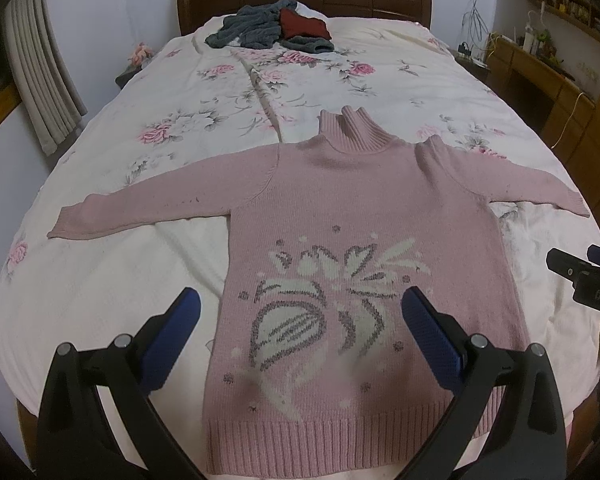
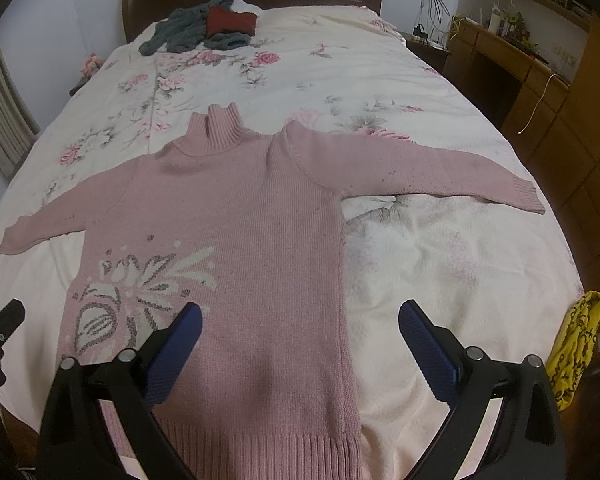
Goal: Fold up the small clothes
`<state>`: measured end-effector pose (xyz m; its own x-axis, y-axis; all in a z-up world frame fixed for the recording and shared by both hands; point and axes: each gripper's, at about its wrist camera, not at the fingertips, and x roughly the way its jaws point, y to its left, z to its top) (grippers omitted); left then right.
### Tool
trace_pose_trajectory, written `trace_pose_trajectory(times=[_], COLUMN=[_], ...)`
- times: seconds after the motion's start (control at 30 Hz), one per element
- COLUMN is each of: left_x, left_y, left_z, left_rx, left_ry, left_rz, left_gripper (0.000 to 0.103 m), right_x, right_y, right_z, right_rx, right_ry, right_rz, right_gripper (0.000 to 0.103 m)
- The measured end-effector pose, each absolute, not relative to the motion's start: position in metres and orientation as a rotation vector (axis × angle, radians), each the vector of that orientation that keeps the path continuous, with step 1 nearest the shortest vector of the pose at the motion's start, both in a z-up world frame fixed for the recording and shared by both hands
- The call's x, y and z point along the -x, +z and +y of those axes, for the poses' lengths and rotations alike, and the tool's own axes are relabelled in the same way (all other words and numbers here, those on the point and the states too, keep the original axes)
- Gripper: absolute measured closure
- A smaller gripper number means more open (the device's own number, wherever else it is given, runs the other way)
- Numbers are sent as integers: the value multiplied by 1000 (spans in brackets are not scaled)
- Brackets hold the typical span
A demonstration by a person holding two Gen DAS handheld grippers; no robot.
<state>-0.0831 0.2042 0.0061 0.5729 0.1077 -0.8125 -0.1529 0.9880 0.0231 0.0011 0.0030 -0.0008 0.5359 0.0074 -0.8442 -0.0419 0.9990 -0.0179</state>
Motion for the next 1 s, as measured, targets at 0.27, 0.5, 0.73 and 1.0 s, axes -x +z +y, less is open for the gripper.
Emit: trace_pose_trajectory(times=[0.27,0.5,0.73,1.0], left_x=[83,84,55,-22], left_y=[6,2,-22,-44], left_z=[204,205,200,188], left_rx=[50,47,64,75], left_ry=[152,147,120,133], left_rz=[950,954,1024,1027], left_gripper=[3,3,3,3], right_x=[0,1,-27,-122], right_y=[-1,-1,-22,-51], right_z=[3,2,-28,-202], right_rx=[39,29,-8,-260], right_ry=[29,35,70,-156], right_rz=[1005,971,1027,1099], right_gripper=[4,4,4,4])
